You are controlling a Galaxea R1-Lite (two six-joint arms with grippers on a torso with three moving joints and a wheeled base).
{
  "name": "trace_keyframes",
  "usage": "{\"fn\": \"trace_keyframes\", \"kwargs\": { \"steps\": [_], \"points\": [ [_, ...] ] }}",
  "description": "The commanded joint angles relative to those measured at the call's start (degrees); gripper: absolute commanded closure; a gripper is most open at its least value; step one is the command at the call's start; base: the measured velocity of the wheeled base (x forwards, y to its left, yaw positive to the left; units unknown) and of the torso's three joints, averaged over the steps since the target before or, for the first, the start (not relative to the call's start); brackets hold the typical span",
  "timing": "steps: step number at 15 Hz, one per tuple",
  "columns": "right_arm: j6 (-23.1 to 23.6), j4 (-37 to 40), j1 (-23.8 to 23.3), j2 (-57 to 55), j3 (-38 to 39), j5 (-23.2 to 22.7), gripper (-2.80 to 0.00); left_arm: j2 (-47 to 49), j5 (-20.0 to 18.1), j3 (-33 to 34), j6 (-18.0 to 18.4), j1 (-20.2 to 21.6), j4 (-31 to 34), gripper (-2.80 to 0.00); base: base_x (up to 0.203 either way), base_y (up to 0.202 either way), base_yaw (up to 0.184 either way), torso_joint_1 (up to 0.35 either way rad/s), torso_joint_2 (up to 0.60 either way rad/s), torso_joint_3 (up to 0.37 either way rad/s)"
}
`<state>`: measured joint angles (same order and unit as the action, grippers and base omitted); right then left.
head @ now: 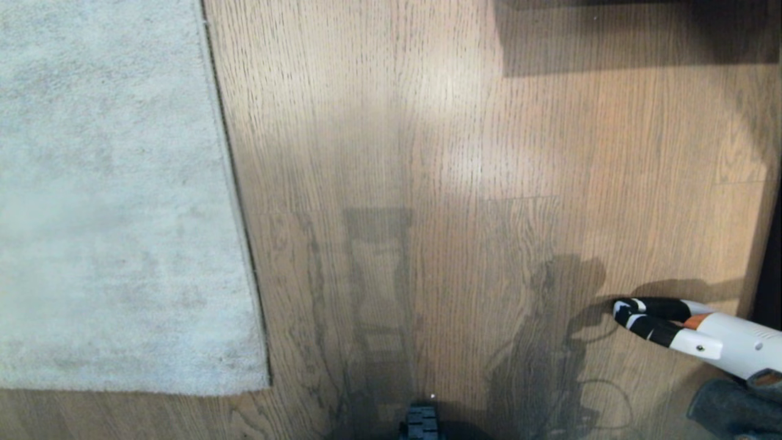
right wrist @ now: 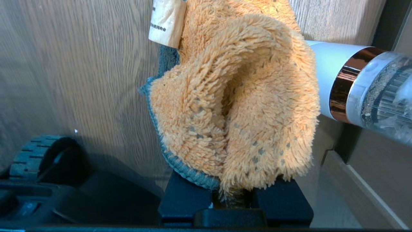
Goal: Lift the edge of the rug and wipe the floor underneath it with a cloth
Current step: Lift up the carpet
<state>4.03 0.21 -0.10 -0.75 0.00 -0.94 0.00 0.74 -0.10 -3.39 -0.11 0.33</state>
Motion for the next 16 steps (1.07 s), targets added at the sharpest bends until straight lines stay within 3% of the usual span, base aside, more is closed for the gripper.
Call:
{"fn": "trace_keyframes", "kwargs": {
  "steps": [1, 16],
  "points": [
    [-0.2, 0.1, 0.0, 0.7, 0.0, 0.0, 0.0, 0.0, 0.0, 0.0, 0.0, -0.1, 0.0, 0.0, 0.0, 0.0, 0.0, 0.0, 0.0, 0.0],
    [-1.6, 0.0, 0.0, 0.7, 0.0, 0.1, 0.0, 0.0, 0.0, 0.0, 0.0, 0.0, 0.0, 0.0, 0.0, 0.0, 0.0, 0.0, 0.0, 0.0]
  ]
}}
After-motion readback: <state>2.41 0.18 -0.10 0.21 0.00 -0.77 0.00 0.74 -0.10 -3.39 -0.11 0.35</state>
